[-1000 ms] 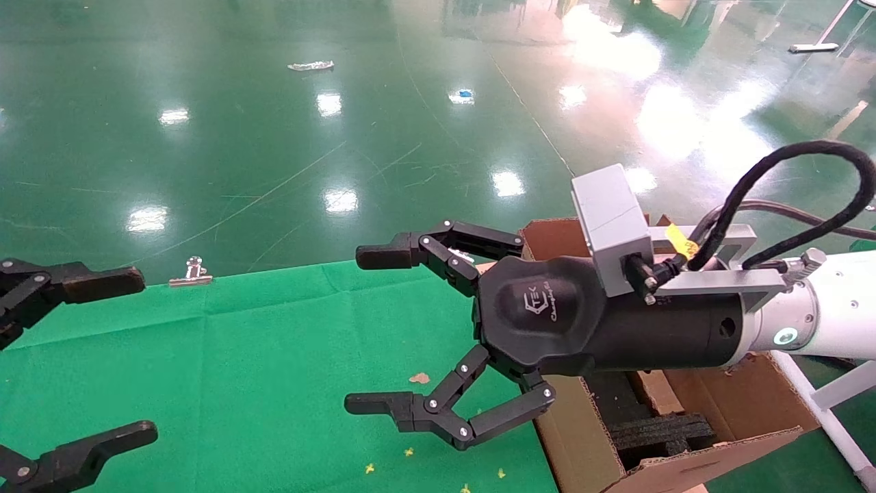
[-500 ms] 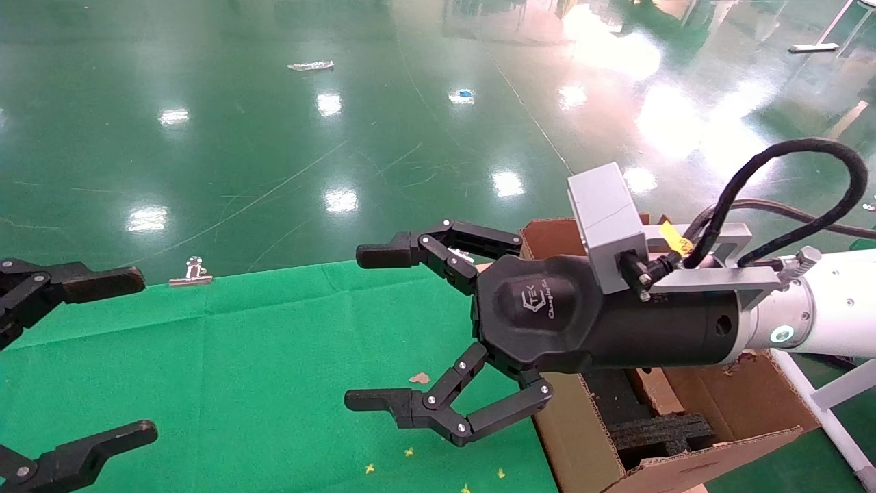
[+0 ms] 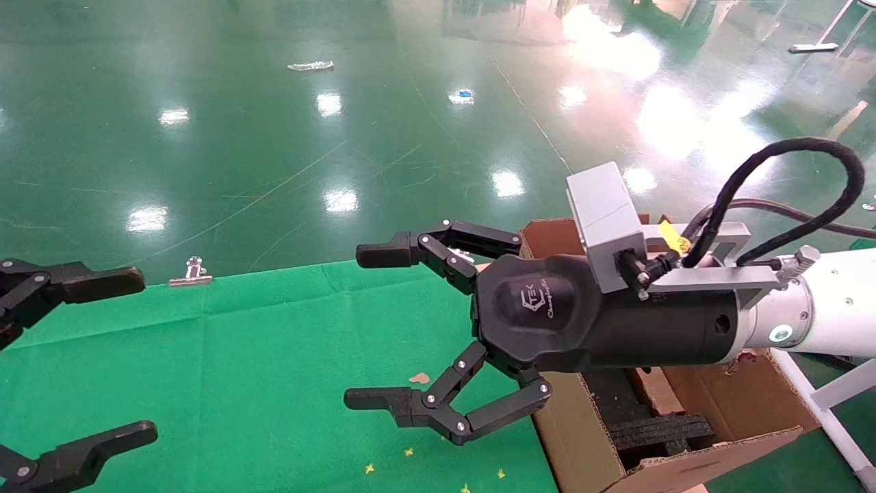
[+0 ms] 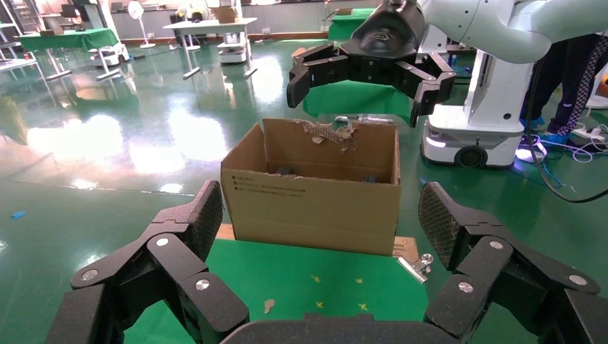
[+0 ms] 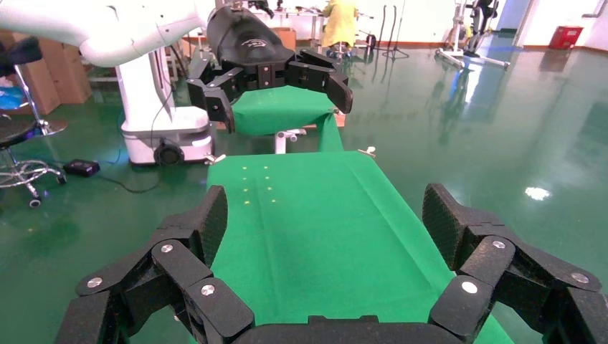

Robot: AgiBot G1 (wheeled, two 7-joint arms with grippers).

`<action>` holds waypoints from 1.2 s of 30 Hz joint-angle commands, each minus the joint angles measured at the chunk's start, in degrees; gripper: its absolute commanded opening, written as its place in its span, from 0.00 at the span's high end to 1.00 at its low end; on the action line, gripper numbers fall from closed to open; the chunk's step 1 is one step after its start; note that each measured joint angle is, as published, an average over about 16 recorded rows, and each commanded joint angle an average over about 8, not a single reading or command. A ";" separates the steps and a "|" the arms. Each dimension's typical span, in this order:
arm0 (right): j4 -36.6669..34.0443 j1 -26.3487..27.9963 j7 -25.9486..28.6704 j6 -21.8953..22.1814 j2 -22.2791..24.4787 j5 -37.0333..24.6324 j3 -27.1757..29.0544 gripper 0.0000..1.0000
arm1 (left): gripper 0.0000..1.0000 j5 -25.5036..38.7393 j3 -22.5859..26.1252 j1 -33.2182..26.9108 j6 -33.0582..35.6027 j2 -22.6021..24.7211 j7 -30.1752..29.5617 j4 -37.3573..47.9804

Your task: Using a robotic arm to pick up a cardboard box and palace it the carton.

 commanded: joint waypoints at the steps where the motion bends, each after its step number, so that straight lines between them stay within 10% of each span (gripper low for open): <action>1: -0.01 0.01 0.01 0.01 -0.01 -0.01 -0.01 0.00 | 0.00 0.00 0.00 0.00 0.00 0.00 0.00 0.00; 36: -0.07 0.08 0.02 0.01 -0.02 -0.03 -0.09 0.00 | 0.00 0.00 0.00 0.00 0.00 0.00 0.00 0.00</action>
